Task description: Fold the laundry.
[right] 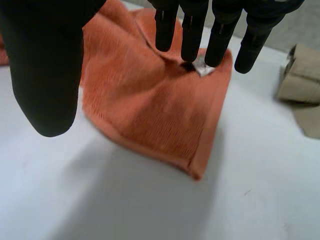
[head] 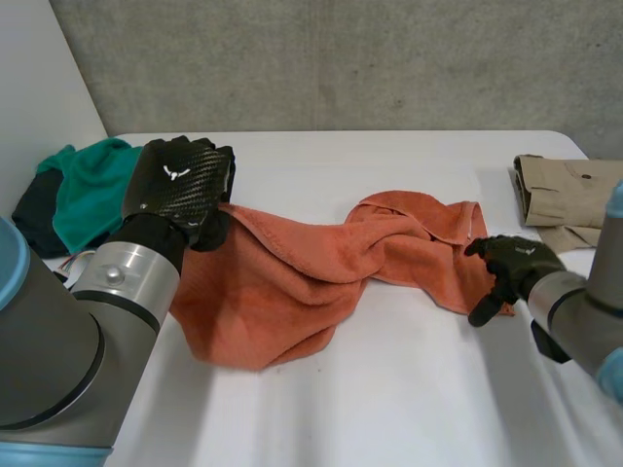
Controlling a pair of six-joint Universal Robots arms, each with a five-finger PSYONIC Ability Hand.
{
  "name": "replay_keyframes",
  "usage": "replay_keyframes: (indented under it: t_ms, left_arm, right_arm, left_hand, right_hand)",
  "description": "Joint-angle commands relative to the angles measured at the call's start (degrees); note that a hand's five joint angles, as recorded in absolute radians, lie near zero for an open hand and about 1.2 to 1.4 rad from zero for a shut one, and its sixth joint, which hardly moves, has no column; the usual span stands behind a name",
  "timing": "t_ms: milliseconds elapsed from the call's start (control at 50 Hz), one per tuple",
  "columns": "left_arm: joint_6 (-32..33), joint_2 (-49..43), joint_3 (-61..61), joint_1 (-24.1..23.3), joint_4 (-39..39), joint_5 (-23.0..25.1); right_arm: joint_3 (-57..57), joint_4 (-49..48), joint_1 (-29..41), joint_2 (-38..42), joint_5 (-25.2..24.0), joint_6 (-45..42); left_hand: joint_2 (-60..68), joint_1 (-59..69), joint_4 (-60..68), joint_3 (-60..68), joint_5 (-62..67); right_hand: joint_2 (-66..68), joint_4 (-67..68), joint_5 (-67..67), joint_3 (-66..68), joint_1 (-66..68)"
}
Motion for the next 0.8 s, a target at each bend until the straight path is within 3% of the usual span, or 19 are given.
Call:
replay_keyframes:
  t_ms: [20, 340, 420, 440, 460, 480, 560, 640, 740, 800]
  left_arm:
    - [0.00, -0.02, 0.00, 0.63, 0.00, 1.23]
    - [-0.09, -0.02, -0.08, 1.43, 0.09, 1.32]
    - [-0.09, -0.02, -0.08, 1.60, 0.09, 1.41]
    - [-0.09, -0.02, 0.00, 1.69, 0.09, 1.41]
    - [0.00, -0.02, 0.00, 1.86, 0.09, 1.41]
    - [0.09, -0.02, 0.09, 2.04, 0.00, 1.41]
    - [0.26, 0.94, 0.53, 3.09, -0.17, 1.41]
    - [1.84, 4.02, 1.41, 5.99, -1.49, 1.50]
    - [5.44, 6.83, 3.95, 10.47, -4.65, 3.86]
    - [7.55, 8.41, 5.45, 11.97, -7.28, 7.99]
  right_arm:
    - [-1.33, -6.45, 0.63, 6.31, -0.18, 0.05]
    - [-10.47, -6.28, 4.93, 14.48, 0.08, 3.39]
    - [-12.40, -6.36, 5.20, 16.41, 0.08, 3.48]
    - [-13.36, -6.28, 5.20, 17.29, 0.69, 3.65]
    - [-13.81, -6.45, 5.11, 17.38, 0.87, 3.66]
    - [-14.07, -6.80, 5.02, 17.21, 1.05, 3.74]
    - [-14.16, -8.12, 4.41, 13.79, 2.98, 2.96]
    - [-14.78, -7.33, 3.80, 2.21, 2.72, -0.46]
    - [-15.92, -0.59, -3.39, -12.99, 0.79, -15.80]
    - [-18.29, 3.91, -5.08, -16.97, 0.00, -23.74]
  left_hand:
    - [11.30, 14.50, 11.20, 11.60, 13.91]
    - [11.30, 14.50, 11.20, 11.60, 13.91]
    - [11.30, 14.50, 11.20, 11.60, 13.91]
    - [11.30, 14.50, 11.20, 11.60, 13.91]
    - [11.30, 14.50, 11.20, 11.60, 13.91]
    - [11.30, 14.50, 11.20, 11.60, 13.91]
    - [11.30, 14.50, 11.20, 11.60, 13.91]
    - [11.30, 14.50, 11.20, 11.60, 13.91]
    - [11.30, 14.50, 11.20, 11.60, 13.91]
    - [11.30, 14.50, 11.20, 11.60, 13.91]
  right_hand:
    - [7.30, 6.84, 5.91, 6.75, 7.10]
    - [16.21, 15.74, 14.81, 15.65, 16.01]
    - [28.96, 28.49, 27.56, 28.40, 28.76]
    - [48.99, 48.53, 47.59, 48.43, 48.79]
    - [59.95, 59.49, 58.56, 59.40, 59.76]
    - [60.06, 59.60, 58.67, 59.51, 59.87]
    - [60.06, 59.60, 58.67, 59.51, 59.87]
    - [60.06, 59.60, 58.67, 59.51, 59.87]
    - [60.06, 59.60, 58.67, 59.51, 59.87]
    - [60.06, 59.60, 58.67, 59.51, 59.87]
